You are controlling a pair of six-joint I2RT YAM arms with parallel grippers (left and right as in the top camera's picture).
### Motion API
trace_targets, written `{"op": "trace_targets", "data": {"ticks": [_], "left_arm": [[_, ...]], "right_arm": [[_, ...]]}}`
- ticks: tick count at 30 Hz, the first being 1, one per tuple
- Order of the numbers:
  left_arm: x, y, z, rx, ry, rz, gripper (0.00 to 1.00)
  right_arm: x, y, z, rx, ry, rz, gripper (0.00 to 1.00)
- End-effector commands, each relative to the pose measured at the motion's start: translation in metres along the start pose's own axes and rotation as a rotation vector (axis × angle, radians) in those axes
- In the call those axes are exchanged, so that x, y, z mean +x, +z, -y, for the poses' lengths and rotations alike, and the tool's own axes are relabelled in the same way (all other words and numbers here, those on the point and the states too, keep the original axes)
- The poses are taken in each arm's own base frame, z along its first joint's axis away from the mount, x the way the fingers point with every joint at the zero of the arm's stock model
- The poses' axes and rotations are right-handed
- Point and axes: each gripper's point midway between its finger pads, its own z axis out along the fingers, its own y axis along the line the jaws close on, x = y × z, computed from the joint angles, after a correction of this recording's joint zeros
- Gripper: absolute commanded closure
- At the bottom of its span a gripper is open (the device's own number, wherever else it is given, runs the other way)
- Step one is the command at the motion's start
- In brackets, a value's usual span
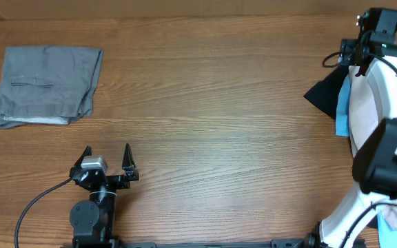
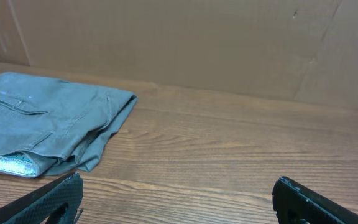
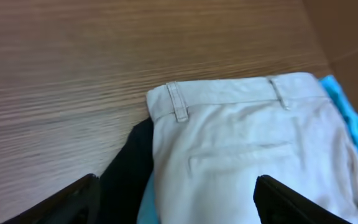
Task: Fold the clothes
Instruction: 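Reach the right gripper over the clothes pile toward the beige pants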
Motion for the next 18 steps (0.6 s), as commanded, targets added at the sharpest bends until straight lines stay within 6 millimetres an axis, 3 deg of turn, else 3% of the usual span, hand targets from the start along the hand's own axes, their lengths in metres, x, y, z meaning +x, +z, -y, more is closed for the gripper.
{"op": "trace_targets", "data": {"ticks": [1, 9, 18], "left_arm": [[-0.001, 0.000, -0.001, -0.007, 0.019, 0.009, 0.00], [-0.001, 0.000, -0.001, -0.007, 0.019, 0.009, 0.00], [-0.001, 0.000, -0.001, -0.007, 0.019, 0.009, 0.00]], "right_arm": [[0.000, 0.026, -0.008, -0.034, -0.114, 0.009, 0.14], [0.015, 0.078, -0.019, -0.004, -0.319, 0.008, 0.13], [0.028, 0.113, -0.017, 0.036, -0.355, 0.007, 0.15]]}}
